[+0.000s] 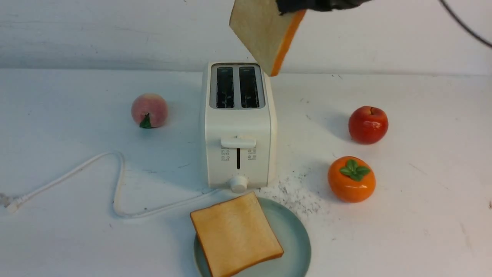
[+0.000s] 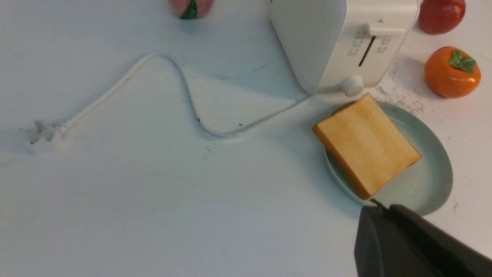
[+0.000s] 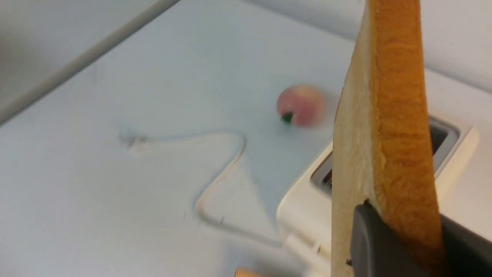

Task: Take toasted bread from bread machine on white table place on plate.
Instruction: 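Place the held slice of bread on top of the slice on the plate with the right gripper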

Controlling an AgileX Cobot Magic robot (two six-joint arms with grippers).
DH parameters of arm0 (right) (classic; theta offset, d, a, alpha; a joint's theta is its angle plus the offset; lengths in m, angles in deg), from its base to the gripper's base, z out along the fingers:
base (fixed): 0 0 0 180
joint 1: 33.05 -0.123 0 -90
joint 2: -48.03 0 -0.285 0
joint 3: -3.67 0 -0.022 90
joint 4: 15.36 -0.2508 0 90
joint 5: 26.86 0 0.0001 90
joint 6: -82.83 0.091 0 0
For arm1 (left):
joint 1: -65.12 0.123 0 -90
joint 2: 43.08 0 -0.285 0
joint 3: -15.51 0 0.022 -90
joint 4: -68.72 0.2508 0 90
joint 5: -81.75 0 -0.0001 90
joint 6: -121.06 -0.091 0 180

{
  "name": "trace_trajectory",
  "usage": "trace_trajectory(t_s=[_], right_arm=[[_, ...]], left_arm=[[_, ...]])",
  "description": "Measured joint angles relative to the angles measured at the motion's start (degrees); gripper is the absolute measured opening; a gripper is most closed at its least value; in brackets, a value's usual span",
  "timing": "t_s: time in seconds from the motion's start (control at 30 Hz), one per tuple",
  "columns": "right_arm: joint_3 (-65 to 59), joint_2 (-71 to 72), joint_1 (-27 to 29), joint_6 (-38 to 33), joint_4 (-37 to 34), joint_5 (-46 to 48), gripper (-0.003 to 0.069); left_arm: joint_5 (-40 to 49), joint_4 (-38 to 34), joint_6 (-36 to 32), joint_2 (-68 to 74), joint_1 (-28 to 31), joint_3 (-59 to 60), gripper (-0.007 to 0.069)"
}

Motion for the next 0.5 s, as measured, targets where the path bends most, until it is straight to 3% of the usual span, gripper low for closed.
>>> trace_trajectory(t_s=[0.1,0.17,0.37,0.5], right_arm=[[0.12,2.43,0.00,-3.78,-1.80,13.07,0.0098],[-0.74,2.65,-0.05,-6.01,-4.07,15.57,0.0098],[-10.64,2.05,-0.05,-7.72,-8.12,16.01,0.0098],[-20.66,0.76,-0.05,-14.02,-10.35,15.85,0.0098]], left_arm=[[-1.94,1.72,0.00,0.00,0.00,0.00,-0.0014],[-3.54,2.58,0.00,0.00,0.00,0.00,-0.0014],[-6.31,3.63,0.00,0.00,0.00,0.00,-0.0014],[-6.37,3.76,0.00,0.00,0.00,0.00,-0.0014]])
